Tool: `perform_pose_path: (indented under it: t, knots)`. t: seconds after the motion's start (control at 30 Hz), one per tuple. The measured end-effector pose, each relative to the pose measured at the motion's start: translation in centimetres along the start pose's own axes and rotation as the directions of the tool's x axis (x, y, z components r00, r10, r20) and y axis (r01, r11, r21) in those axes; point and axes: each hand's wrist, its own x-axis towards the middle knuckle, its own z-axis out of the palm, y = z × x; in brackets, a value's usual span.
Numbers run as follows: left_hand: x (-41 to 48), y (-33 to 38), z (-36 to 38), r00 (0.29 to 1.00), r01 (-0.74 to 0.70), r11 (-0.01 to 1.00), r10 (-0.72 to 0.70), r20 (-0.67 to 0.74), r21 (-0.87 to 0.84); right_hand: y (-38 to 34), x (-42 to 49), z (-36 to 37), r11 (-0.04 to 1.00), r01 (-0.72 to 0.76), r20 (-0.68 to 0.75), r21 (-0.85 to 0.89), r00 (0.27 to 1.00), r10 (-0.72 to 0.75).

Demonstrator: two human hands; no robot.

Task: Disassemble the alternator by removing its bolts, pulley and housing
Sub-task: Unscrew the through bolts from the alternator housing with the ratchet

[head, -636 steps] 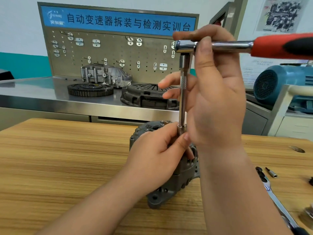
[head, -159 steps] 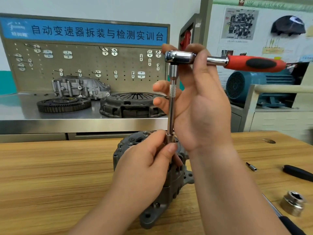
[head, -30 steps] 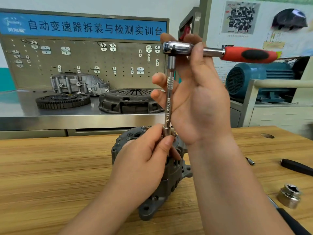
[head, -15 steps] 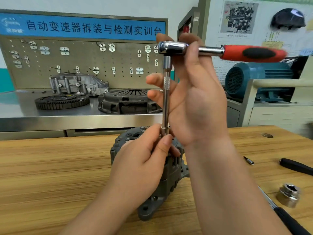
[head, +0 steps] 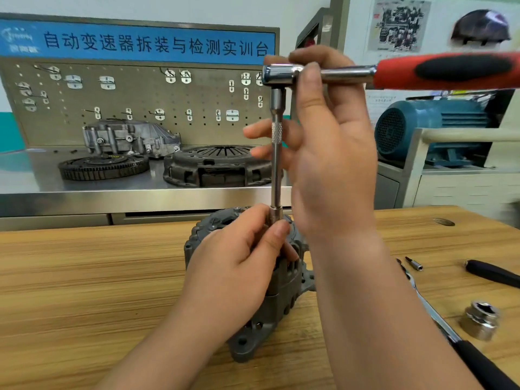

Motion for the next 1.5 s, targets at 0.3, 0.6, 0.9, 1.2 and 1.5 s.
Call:
perform_pose_path:
  t: [0.3,0.6,0.9,1.2,1.5]
  knots:
    - [0.1,0.1,-0.2,1.0,0.01,1.0,-0.011,0.025,0.026,-0.1,0.3,-0.5,0.946,-0.178,0.091,0.272,0.983,0.159]
    - [0.0,0.2,0.0,1.0,-0.007,0.999,0.006,-0.009,-0.034,0.0,-0.1,0.1,0.989,0.095,0.003,-0.117,0.995,-0.095]
    - [0.0,0.2,-0.1,1.0,0.001,1.0,-0.001,0.007,0.007,-0.2,0.3,-0.6,0.868,-0.277,0.148,0.412,0.96,0.237]
    - [0.1,0.2,0.1,1.0,0.023,0.998,-0.024,-0.005,-0.054,0.3,-0.1,0.1,0.927,0.255,0.049,-0.276,0.967,-0.251]
    - [0.0,0.0,0.0,1.0,-0.002,1.0,0.003,-0.008,0.021,-0.3,0.2,-0.4,0.868,-0.277,0.133,0.413,0.961,0.243]
